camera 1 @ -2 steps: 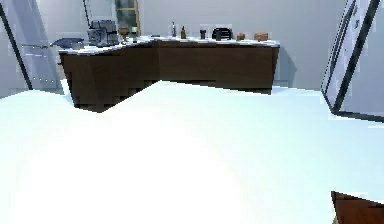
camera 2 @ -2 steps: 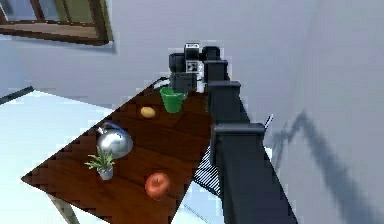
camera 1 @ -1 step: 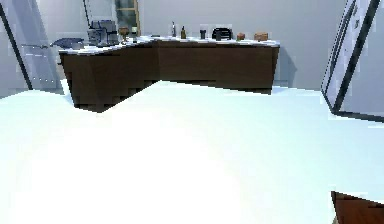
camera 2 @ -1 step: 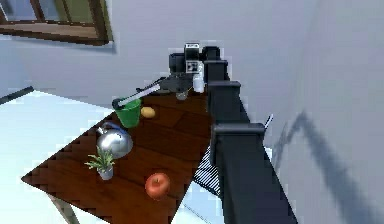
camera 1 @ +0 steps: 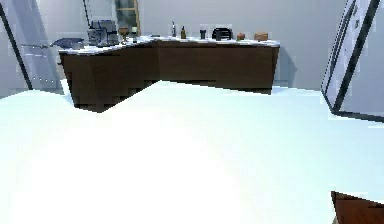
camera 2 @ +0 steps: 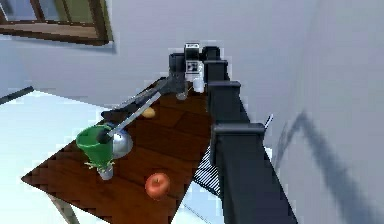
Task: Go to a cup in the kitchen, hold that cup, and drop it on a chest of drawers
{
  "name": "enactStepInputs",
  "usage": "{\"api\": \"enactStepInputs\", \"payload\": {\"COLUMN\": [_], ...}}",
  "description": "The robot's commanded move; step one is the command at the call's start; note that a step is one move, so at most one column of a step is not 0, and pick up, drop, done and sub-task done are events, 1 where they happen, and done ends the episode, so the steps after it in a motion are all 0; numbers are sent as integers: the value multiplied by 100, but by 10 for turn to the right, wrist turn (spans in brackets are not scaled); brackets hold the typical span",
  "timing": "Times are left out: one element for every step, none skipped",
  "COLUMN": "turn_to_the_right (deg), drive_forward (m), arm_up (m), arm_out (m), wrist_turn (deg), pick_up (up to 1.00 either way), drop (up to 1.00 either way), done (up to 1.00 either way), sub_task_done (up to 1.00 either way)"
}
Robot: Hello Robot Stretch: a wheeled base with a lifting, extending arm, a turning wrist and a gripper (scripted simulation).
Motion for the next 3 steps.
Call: {"api": "enactStepInputs", "payload": {"turn_to_the_right": [0,0,-360], "drive_forward": [0,0,0], "arm_up": [0,0,0], "arm_out": [0,-38,0], "wrist_turn": [-240,0,0], "pick_up": [0,0,0], "drop": [0,0,0], "done": [0,0,0], "sub_task_done": [0,0,0]}}
